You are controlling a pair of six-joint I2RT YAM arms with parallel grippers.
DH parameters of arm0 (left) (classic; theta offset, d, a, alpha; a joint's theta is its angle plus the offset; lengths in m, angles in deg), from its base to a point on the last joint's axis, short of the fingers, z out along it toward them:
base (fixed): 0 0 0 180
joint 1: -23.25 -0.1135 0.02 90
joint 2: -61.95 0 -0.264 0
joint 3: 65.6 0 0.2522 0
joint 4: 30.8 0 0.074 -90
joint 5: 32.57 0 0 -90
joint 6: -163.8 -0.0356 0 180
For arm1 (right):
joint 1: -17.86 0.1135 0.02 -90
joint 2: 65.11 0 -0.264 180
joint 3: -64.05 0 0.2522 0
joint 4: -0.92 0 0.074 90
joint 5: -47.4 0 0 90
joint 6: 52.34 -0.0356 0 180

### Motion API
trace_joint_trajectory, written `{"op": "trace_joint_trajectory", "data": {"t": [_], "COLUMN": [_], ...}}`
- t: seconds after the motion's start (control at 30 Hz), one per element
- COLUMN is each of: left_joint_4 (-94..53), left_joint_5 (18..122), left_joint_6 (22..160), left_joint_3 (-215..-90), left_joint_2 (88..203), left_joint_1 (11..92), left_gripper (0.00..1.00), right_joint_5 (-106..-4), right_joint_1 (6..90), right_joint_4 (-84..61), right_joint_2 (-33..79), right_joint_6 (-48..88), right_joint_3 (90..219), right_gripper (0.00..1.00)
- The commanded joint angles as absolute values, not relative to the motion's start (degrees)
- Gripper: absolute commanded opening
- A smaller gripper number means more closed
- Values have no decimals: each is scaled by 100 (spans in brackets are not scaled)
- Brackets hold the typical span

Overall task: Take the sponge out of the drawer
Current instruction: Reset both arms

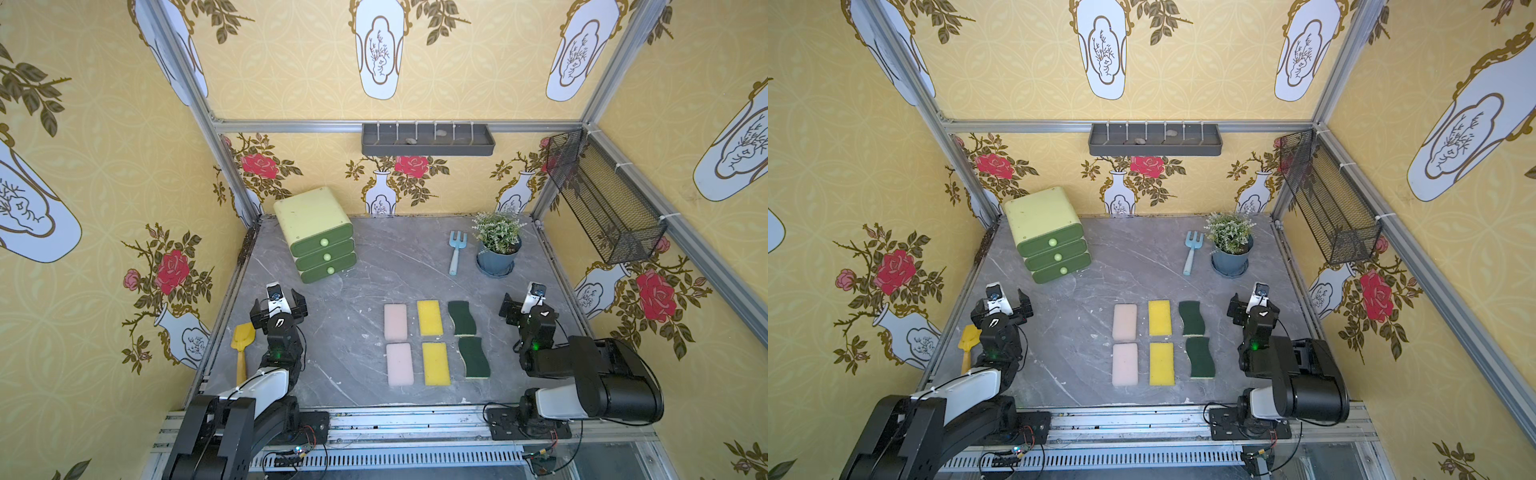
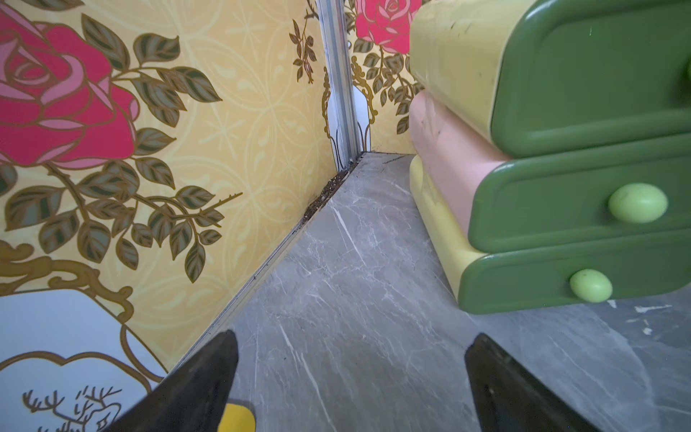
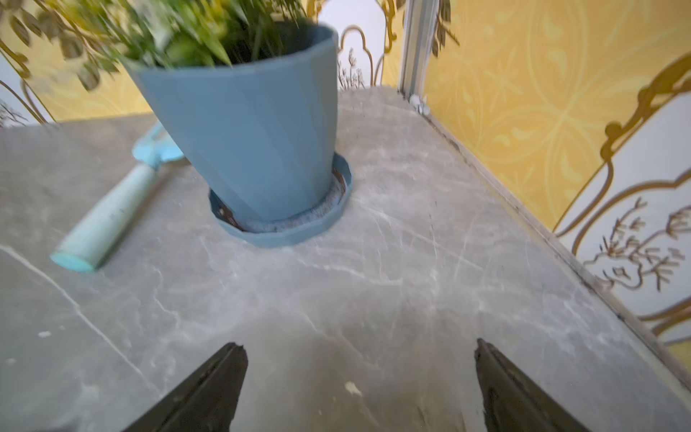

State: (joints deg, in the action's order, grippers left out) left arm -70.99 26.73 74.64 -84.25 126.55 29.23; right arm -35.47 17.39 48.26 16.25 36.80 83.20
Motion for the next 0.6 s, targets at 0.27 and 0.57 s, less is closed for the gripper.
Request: {"op": "trace_joint_trajectory", "data": {"t": [0.27,0.57], "left_joint_4": [-7705,-7852], "left_joint_5": [3719,3617], "left_joint_6": [7339,7321], "left_joint_3": [-8591,-8701], "left_joint_2": [13452,13732], "left_joint_1": [2769,2753], "left_gripper": [100,100], "right_joint_5": [-3583,-3574], "right_joint_1": [1707,1707], "right_joint_4": [4987,4930], "right_joint_2": [1699,1699], "right_joint_6": [3432,3423], "right_joint_3": [8625,8651], "right_gripper": [97,98]}}
